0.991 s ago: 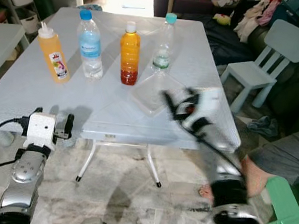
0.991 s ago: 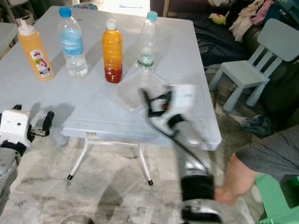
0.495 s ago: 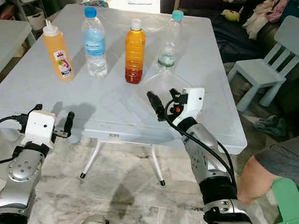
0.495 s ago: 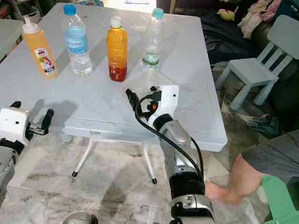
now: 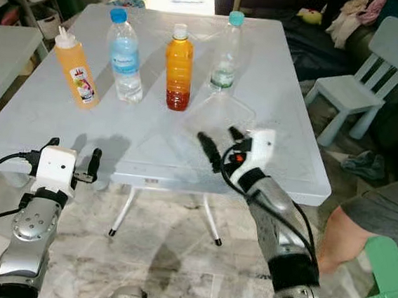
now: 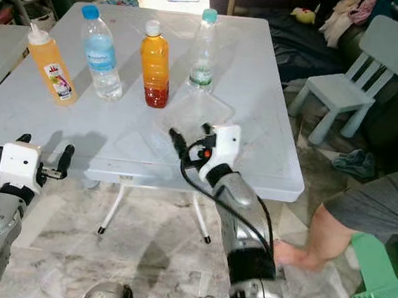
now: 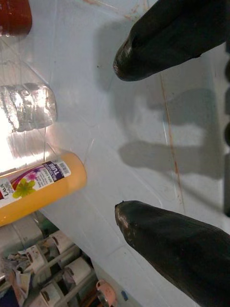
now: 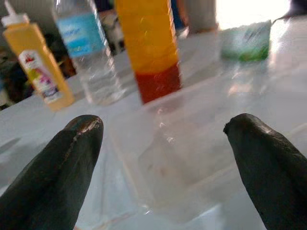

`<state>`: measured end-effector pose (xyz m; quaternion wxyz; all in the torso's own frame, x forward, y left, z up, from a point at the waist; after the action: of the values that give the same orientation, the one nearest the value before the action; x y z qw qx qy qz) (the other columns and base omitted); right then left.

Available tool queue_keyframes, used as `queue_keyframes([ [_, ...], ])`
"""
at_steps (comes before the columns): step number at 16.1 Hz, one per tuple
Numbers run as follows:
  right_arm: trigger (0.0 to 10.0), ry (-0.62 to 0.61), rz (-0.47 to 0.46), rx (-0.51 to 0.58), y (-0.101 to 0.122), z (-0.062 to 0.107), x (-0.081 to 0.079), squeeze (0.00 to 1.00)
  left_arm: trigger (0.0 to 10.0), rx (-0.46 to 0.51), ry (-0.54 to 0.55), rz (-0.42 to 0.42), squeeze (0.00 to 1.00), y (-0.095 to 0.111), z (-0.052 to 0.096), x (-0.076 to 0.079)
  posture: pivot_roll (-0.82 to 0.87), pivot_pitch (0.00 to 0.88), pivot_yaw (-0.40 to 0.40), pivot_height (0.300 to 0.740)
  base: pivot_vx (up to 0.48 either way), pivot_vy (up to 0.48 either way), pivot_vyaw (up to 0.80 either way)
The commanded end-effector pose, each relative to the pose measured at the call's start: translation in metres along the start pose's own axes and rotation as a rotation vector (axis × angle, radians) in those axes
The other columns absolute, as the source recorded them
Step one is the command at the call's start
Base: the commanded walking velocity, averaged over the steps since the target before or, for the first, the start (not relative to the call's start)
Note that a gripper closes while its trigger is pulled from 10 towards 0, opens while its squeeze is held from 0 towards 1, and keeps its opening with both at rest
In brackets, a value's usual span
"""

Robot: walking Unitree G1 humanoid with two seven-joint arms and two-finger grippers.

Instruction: Restocking fridge

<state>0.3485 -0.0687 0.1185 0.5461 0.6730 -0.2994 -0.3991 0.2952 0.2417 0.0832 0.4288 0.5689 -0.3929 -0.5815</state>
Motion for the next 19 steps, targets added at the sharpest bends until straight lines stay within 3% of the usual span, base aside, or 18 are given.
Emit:
queue_keyframes([
  [1,10.0,-0.015,0.073,0.051,0.013,0.001,0.001,0.00,10.0,0.002,-0.022,-0.009,0.00,0.002,-0.001,0.003,0.12,0.070,0.032,0.740,0.000,0.000,0.00],
  [4,10.0,-0.072,0.103,0.087,0.022,0.003,0.005,0.00,10.0,0.012,-0.031,-0.004,0.00,0.005,-0.005,0.008,0.11,0.065,0.028,0.740,0.000,0.000,0.00],
  [6,10.0,-0.229,0.064,0.138,0.029,0.016,0.017,0.00,10.0,0.015,-0.030,-0.002,0.00,0.006,-0.004,0.007,0.12,0.065,0.025,0.740,0.000,0.000,0.00],
  [10,10.0,-0.326,-0.045,0.092,0.005,0.027,0.021,0.00,10.0,0.009,-0.053,0.002,0.00,0.004,-0.004,0.013,0.11,0.067,0.033,0.740,0.000,0.000,0.00],
  [15,10.0,-0.338,-0.158,0.056,-0.004,0.008,0.022,0.00,10.0,0.008,-0.067,0.023,0.00,0.004,-0.006,0.019,0.11,0.067,0.031,0.740,0.000,0.000,0.00],
  [19,10.0,-0.240,-0.250,0.033,-0.010,-0.010,-0.003,0.00,10.0,0.008,-0.075,0.023,0.00,0.004,-0.004,0.023,0.12,0.069,0.025,0.740,0.000,0.000,0.00],
])
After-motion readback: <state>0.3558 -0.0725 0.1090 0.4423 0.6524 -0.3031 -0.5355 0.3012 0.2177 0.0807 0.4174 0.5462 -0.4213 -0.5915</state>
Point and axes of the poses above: a point about 5 cm out from each wrist's last joint towards the gripper, its own z axis pointing back from the gripper into the wrist, its own y axis along the axis of the wrist's last joint, x = y × z, the point moved 4 cm from there along -z, pointing out of the wrist towards the gripper, and after that the axes turned 1 degree about -z, right-handed, at the moved point
